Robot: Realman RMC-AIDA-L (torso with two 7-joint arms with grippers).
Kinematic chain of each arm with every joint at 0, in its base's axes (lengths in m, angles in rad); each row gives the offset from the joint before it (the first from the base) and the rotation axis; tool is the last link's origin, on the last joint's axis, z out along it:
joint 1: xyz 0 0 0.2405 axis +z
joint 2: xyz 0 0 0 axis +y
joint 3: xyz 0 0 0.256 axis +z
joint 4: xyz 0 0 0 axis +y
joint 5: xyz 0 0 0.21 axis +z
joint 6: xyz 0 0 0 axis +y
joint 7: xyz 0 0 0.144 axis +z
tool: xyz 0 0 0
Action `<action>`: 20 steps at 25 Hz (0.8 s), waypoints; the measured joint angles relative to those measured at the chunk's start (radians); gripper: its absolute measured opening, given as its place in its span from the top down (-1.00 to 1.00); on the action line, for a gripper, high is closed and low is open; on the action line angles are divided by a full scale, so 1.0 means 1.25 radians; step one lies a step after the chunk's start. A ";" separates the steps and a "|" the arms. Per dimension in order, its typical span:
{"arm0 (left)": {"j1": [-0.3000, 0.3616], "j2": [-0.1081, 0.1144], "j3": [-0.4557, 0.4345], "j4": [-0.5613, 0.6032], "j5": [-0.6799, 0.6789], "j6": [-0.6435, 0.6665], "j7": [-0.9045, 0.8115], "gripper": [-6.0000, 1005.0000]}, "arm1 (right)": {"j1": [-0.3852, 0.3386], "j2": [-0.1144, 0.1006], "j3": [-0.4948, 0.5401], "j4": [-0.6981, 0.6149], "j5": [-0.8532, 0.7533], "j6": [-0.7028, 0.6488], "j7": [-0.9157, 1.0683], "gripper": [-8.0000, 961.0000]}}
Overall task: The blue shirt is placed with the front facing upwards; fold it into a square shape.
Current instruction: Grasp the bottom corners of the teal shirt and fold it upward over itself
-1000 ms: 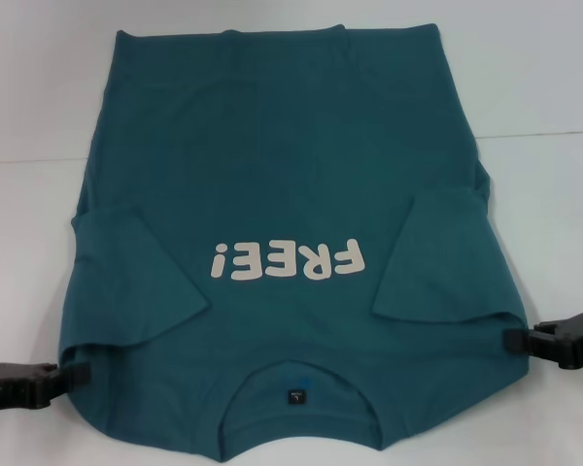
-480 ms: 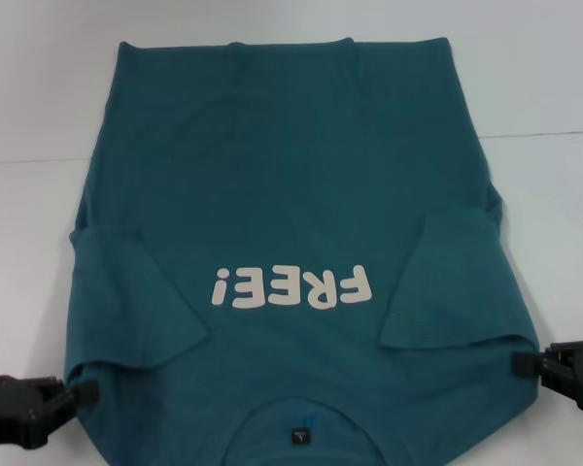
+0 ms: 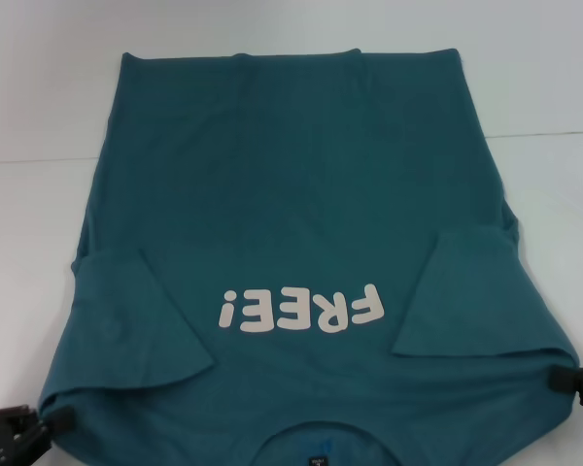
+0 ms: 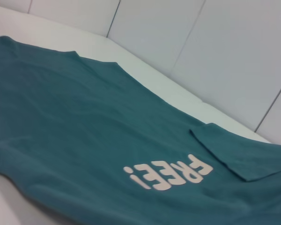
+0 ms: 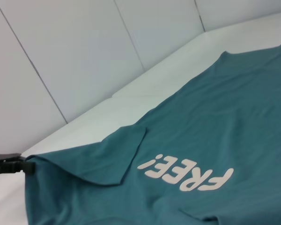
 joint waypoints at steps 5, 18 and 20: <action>0.030 -0.005 -0.012 0.003 0.001 0.031 0.040 0.89 | -0.023 0.006 0.025 0.002 -0.001 -0.014 -0.045 0.78; 0.086 -0.021 -0.016 0.007 0.010 0.114 0.121 0.89 | -0.087 0.011 0.046 0.022 -0.009 -0.090 -0.121 0.77; 0.093 -0.022 -0.016 0.010 0.011 0.127 0.132 0.89 | -0.099 0.014 0.047 0.022 -0.009 -0.096 -0.132 0.77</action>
